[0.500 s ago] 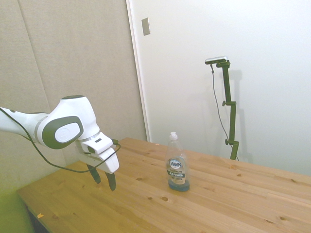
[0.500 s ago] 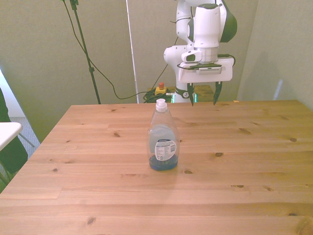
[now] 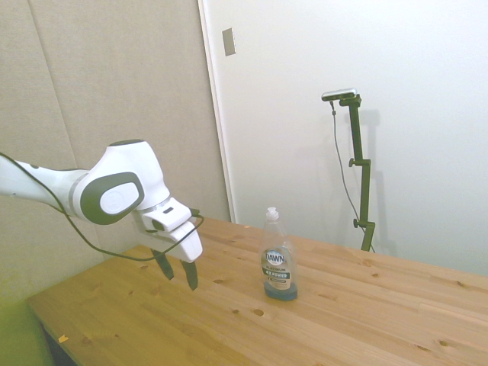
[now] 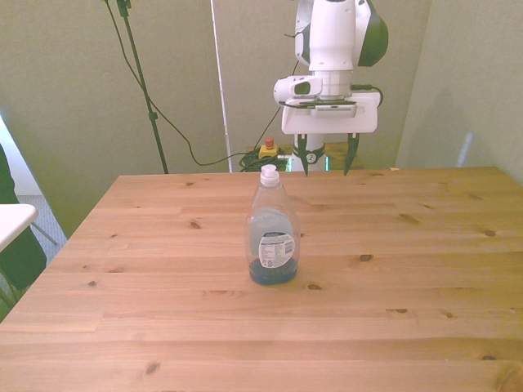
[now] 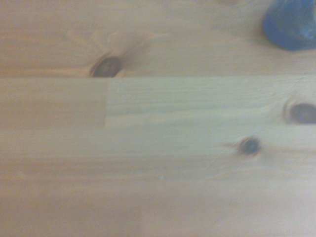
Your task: Knock down the dish soap
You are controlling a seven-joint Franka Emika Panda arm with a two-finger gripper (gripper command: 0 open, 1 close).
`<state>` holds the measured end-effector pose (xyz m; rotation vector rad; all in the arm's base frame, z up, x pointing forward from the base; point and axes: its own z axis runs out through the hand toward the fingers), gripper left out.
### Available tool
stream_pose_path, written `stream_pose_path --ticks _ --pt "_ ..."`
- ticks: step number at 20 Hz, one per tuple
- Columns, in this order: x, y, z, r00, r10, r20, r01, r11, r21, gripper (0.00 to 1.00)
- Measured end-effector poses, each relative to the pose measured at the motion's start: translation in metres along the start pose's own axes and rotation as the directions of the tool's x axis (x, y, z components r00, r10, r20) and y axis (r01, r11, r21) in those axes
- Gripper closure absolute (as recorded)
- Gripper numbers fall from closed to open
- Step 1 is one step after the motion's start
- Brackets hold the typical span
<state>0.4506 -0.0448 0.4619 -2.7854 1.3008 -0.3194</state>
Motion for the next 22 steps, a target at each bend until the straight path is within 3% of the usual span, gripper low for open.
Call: stream_pose_path --ticks 10,22 --pt "0.102 0.008 0.007 0.996 0.071 -0.060 -0.074 0.996 -0.042 1.00" --pt "0.148 -0.023 0.024 0.980 0.153 -0.128 -0.155 0.988 -0.007 1.00"
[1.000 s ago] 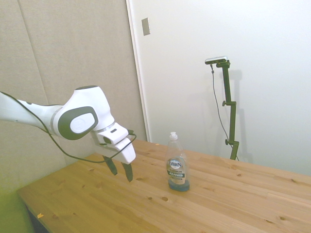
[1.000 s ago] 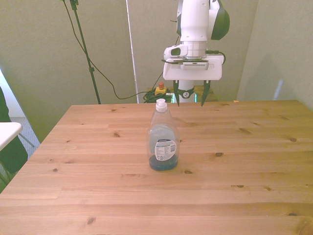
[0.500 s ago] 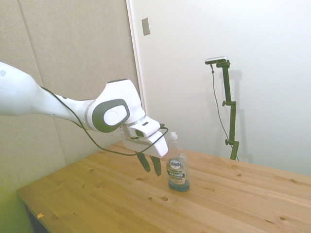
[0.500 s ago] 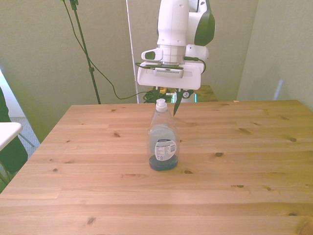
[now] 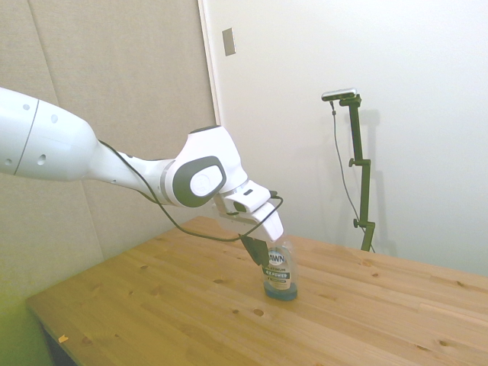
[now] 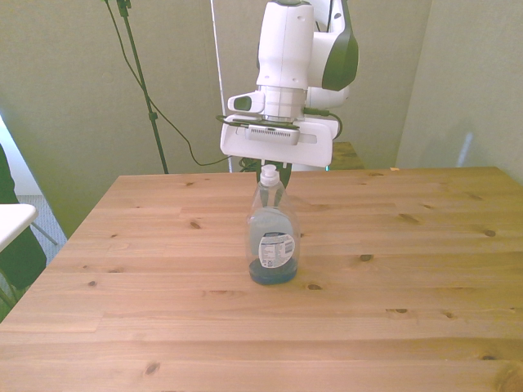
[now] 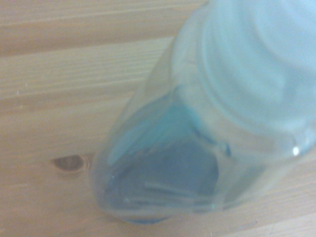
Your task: Knock down the dish soap
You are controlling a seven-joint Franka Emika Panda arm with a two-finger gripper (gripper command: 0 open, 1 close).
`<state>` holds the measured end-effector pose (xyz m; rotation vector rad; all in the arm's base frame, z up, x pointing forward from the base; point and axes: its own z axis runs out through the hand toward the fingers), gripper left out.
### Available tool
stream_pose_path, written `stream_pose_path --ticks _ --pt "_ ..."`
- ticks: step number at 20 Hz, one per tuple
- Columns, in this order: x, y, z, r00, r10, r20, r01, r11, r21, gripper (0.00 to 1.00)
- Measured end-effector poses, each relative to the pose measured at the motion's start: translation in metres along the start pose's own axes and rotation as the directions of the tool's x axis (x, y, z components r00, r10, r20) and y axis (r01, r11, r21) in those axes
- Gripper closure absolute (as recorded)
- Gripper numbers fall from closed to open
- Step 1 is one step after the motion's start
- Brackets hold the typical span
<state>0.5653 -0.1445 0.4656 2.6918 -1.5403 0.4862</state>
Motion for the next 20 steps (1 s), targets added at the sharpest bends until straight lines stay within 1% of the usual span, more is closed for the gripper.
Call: stream_pose_path --ticks 6,12,20 --pt "0.008 -0.037 0.006 0.996 0.078 -0.049 -0.076 0.996 0.049 1.00" --pt "0.029 -0.076 0.036 0.987 0.138 -0.086 -0.133 0.989 0.063 1.00" --pt "0.065 -0.110 0.055 0.964 0.219 -0.150 -0.204 0.973 0.110 1.00"
